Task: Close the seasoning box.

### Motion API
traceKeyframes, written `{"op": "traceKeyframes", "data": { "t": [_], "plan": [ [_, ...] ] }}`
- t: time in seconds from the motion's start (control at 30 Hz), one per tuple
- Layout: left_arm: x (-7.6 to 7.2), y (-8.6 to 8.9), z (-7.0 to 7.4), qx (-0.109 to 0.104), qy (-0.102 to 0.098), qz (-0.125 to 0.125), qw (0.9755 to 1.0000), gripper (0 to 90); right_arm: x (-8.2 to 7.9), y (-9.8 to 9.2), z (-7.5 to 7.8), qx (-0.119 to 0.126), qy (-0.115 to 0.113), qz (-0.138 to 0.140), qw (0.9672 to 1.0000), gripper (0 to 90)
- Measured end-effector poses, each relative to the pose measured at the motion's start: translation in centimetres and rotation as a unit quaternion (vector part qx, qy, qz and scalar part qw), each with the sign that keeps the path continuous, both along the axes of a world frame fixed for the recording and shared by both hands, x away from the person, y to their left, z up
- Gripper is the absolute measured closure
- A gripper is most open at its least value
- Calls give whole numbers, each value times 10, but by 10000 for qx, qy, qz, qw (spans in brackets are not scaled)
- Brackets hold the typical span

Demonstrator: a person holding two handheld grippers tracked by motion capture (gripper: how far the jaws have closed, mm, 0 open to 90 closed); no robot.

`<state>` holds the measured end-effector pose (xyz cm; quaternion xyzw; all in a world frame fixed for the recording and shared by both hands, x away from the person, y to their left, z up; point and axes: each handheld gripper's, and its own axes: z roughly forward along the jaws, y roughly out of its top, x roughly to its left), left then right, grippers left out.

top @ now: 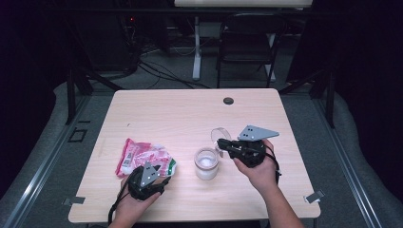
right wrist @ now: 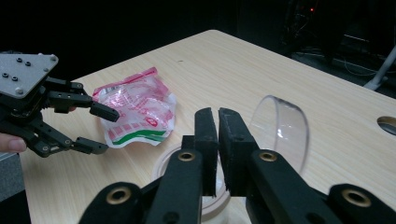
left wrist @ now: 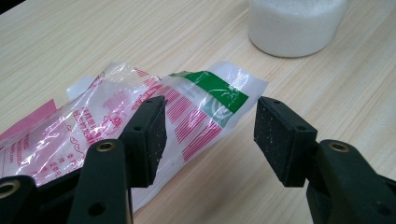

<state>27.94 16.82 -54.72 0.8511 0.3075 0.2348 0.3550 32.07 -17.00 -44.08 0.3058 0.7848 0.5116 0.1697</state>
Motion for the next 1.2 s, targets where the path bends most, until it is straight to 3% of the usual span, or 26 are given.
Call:
{"op": "traceKeyframes", "data": {
  "t": [0.73, 1.2],
  "plan": [
    [1, 2, 0, -115, 25, 65, 9999, 442, 5, -23, 4, 93, 40, -333, 9994, 900],
    [0, -3, 3, -58, -1, -47, 10000, 441, 18, -38, -12, 43, 219, -739, 9970, 900]
  ]
}}
